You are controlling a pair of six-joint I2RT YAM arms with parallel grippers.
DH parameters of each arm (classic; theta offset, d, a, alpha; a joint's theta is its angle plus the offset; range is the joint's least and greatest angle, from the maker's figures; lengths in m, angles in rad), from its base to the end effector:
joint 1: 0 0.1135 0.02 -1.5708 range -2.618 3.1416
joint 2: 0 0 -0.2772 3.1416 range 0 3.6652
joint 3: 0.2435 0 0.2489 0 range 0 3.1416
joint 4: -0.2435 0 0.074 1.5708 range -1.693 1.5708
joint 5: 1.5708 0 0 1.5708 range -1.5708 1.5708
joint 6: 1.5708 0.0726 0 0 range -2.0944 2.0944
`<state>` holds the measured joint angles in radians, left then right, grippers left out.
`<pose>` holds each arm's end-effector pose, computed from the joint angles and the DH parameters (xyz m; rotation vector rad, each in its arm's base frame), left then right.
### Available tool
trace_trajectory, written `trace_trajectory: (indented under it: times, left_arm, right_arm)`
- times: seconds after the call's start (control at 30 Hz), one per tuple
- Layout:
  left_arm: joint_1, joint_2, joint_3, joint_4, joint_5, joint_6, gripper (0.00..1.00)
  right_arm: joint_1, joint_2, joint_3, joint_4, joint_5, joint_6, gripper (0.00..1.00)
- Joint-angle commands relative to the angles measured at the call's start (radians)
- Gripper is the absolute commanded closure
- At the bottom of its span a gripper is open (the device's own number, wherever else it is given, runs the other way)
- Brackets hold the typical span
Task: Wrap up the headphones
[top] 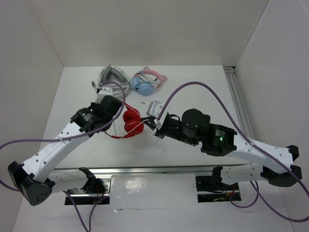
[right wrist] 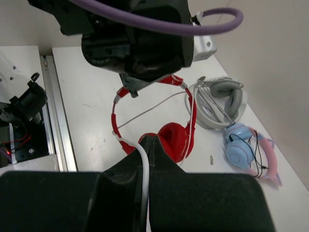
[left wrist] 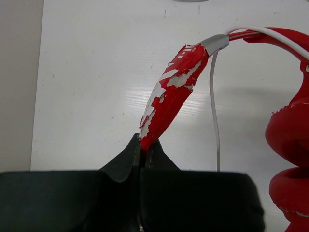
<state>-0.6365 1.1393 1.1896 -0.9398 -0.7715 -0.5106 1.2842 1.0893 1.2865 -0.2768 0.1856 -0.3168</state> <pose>0.2084 -0.0911 0.3395 -0.1742 2.1721 0.3209 0.0868 0.2472 0.4538 -1.1022 1.2701 0.5815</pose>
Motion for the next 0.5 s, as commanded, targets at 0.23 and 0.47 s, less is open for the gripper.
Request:
trace_trajectory:
  times: [0.23,0.47]
  left_arm:
    - [-0.078,0.005,0.025,0.051,0.004,-0.020,1.00]
    - [-0.212,-0.128,0.013,0.023,0.136,0.049,1.00]
  right_arm:
    - [0.000,0.027,0.077,0.062,0.052,-0.044,1.00]
    - [0.000,0.049,0.047,0.047,0.262,-0.171,1.00]
